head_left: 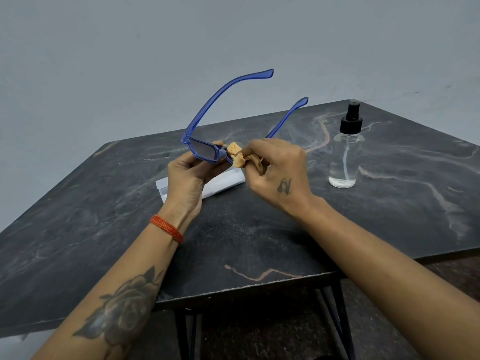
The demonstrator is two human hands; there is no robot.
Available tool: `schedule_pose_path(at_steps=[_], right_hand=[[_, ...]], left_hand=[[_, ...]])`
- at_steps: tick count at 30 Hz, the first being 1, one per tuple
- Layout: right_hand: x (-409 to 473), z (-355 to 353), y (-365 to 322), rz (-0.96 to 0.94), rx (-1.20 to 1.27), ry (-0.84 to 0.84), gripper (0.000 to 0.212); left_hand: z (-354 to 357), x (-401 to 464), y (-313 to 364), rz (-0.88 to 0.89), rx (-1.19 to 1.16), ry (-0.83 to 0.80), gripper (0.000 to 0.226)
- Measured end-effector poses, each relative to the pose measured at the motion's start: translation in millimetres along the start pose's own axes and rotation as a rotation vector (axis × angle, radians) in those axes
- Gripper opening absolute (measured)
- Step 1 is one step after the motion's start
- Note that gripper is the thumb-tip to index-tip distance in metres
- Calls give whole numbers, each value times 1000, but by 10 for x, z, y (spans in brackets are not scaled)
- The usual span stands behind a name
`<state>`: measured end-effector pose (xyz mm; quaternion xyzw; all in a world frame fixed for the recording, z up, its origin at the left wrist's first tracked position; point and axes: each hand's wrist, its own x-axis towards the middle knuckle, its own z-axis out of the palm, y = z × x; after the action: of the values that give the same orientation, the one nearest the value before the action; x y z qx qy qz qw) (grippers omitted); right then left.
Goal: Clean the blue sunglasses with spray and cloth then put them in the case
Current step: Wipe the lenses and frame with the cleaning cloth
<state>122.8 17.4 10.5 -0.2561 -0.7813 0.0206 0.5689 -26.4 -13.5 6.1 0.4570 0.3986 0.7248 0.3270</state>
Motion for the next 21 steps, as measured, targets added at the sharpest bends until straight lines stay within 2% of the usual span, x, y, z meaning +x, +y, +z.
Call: schedule_pose_path(at_steps=[4, 7, 16, 21], right_hand=[[7, 29, 10, 4, 49, -26, 15], [-4, 32, 10, -22, 1, -43, 19], [-14, 16, -15, -37, -204, -47, 9], [-15, 12, -39, -15, -83, -4, 7]], left_hand=[[-19, 16, -8, 3, 5, -3, 20], [-4, -16, -12, 6, 21, -30, 13], [17, -35, 1, 7, 19, -25, 14], [5, -24, 5, 18, 13, -21, 13]])
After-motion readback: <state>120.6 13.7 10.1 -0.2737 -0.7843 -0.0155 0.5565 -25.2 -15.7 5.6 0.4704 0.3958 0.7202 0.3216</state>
